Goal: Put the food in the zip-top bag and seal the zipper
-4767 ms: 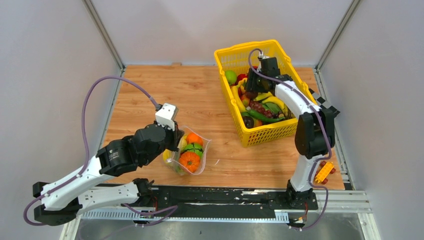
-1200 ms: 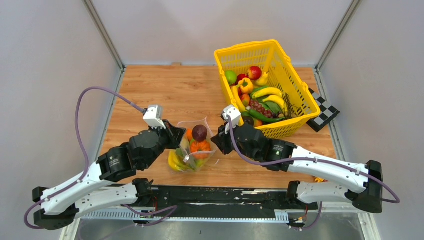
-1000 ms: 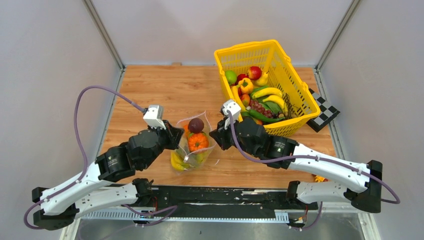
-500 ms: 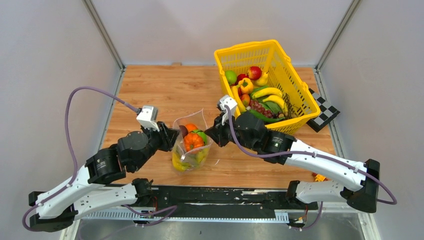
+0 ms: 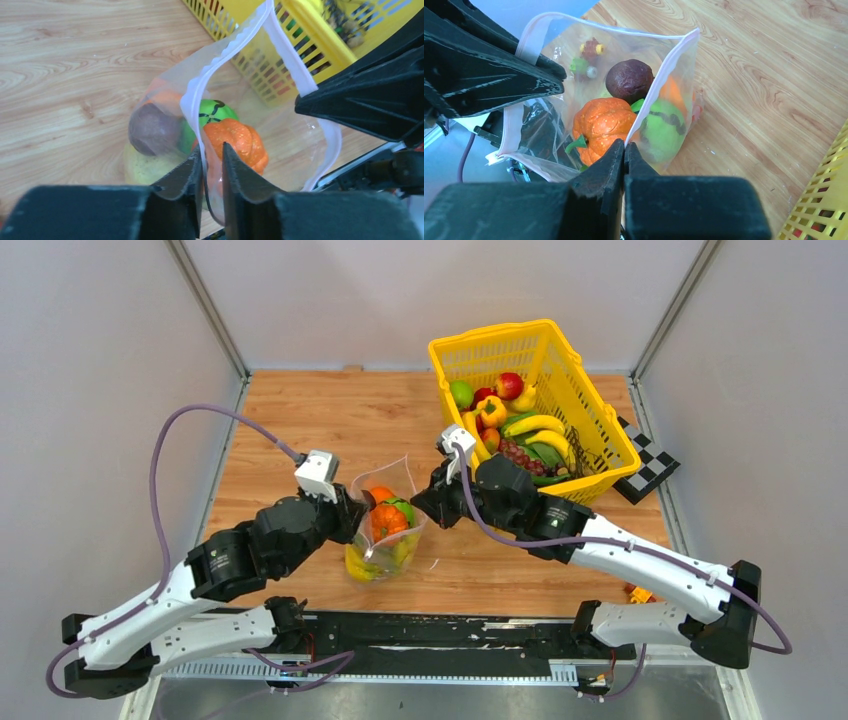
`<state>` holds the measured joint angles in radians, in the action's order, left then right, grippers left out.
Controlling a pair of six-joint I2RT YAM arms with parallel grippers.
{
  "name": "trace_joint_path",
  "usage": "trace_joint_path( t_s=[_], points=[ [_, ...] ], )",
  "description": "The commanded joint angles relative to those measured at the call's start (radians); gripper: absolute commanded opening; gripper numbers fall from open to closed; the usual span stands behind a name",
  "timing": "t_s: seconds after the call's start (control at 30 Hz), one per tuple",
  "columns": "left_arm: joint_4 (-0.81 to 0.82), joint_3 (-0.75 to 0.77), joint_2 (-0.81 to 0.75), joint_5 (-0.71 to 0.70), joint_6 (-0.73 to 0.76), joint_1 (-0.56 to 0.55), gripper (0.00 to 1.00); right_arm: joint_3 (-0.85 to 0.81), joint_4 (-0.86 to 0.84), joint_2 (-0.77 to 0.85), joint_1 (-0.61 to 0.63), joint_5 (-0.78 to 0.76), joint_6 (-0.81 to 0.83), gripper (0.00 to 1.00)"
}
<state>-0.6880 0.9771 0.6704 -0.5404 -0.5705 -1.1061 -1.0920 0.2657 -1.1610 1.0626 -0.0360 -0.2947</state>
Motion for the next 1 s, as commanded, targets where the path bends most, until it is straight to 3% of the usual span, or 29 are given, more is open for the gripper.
trace_joint_path(
  t_s=[0.0,0.17,0.27,0.37,0.4,0.73,0.87,0.97],
  points=[
    [-0.030,0.042,0.036,0.007,0.025,0.000,0.20,-0.043,-0.054,0.007,-0.019,0.011,0.015,0.00],
    [0.007,0.029,0.040,0.016,0.019,-0.001,0.02,-0.046,-0.022,-0.005,-0.044,0.005,0.028,0.08],
    [0.008,0.024,0.048,-0.027,-0.009,0.000,0.00,-0.053,-0.010,0.000,-0.055,0.011,0.037,0.26],
    [0.009,0.015,0.058,-0.074,-0.025,0.000,0.00,-0.073,0.006,0.019,-0.061,-0.004,0.066,0.55],
    [0.006,0.014,0.062,-0.087,-0.028,0.000,0.00,-0.081,0.012,0.028,-0.066,-0.010,0.079,0.59],
    [0.030,0.020,0.075,-0.106,-0.043,0.009,0.00,-0.155,0.073,0.088,-0.199,-0.107,0.201,0.71],
    [0.052,0.015,0.078,-0.089,-0.025,0.011,0.00,-0.186,0.120,0.063,-0.233,-0.374,0.273,0.74],
    [0.064,0.019,0.086,-0.089,-0.018,0.010,0.00,-0.196,0.129,0.015,-0.351,-0.315,0.260,0.76]
  ],
)
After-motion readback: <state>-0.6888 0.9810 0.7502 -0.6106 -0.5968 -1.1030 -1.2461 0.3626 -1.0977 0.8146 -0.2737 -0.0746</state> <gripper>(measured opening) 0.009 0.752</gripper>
